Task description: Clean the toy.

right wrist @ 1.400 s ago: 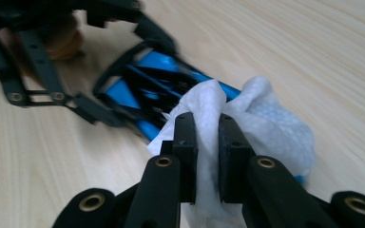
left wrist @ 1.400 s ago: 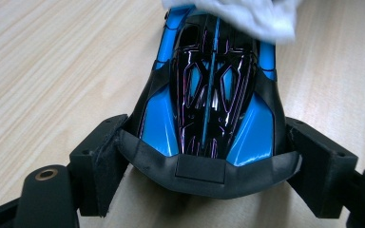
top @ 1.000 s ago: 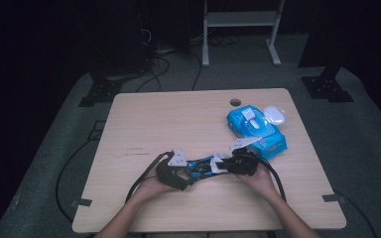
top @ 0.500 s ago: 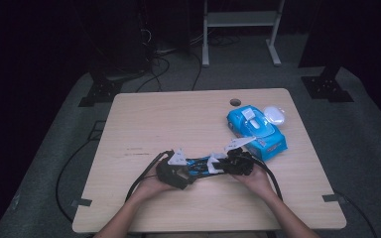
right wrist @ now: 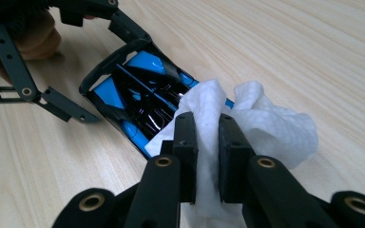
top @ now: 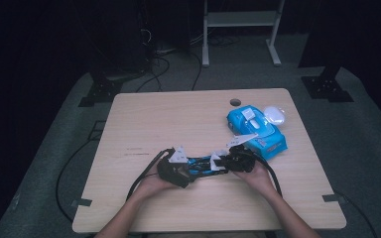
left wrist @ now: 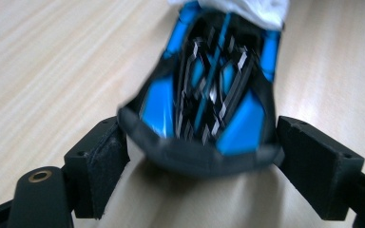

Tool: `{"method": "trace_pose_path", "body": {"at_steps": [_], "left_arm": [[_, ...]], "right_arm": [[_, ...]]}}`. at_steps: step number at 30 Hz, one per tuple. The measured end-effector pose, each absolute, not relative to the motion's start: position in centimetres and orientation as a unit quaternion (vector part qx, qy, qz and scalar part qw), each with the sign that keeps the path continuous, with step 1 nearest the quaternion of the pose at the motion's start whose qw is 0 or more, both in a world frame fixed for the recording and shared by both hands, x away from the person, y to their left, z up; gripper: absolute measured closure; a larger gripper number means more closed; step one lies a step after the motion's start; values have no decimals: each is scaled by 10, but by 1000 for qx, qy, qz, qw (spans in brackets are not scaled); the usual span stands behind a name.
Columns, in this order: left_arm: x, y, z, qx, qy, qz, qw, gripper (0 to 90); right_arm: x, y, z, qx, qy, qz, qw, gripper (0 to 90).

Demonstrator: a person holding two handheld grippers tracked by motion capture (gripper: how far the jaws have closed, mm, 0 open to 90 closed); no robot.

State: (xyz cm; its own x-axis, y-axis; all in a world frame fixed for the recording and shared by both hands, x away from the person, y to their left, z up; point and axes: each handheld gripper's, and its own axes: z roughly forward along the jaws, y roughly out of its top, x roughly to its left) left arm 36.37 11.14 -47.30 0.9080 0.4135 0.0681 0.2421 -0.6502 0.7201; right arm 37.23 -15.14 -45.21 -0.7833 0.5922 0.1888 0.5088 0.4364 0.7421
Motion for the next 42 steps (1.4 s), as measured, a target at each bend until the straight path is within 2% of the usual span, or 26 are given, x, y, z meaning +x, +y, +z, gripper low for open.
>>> {"method": "trace_pose_path", "body": {"at_steps": [5,9,13,20,23,24,28,32,35,38,42], "left_arm": [[368,110,-474,897,188,103,386,187],[367,108,-474,897,189,105,385,190],[367,108,-474,898,190,106,382,190],[364,108,-473,902,168,117,379,269],[366,105,-469,894,178,117,394,167],[368,104,-467,892,179,111,401,161],[372,96,-463,891,169,98,409,134],[377,89,-472,907,159,83,381,132],[379,92,-479,907,161,83,380,196],[378,93,-478,907,165,81,380,199],[375,93,-477,906,165,64,385,216]], "right_arm": [[370,-144,-450,315,847,424,51,798],[362,-120,-438,272,859,430,49,798],[361,-104,-441,249,874,414,51,791],[364,-144,-445,297,865,399,61,791],[365,-159,-448,308,861,399,60,791],[365,-160,-447,310,861,399,58,791],[366,-158,-449,294,865,403,52,791],[368,-160,-450,288,866,408,39,790],[370,-162,-451,278,866,415,34,788],[369,-157,-449,273,860,429,23,790],[369,-131,-442,252,869,425,-3,790]]}}
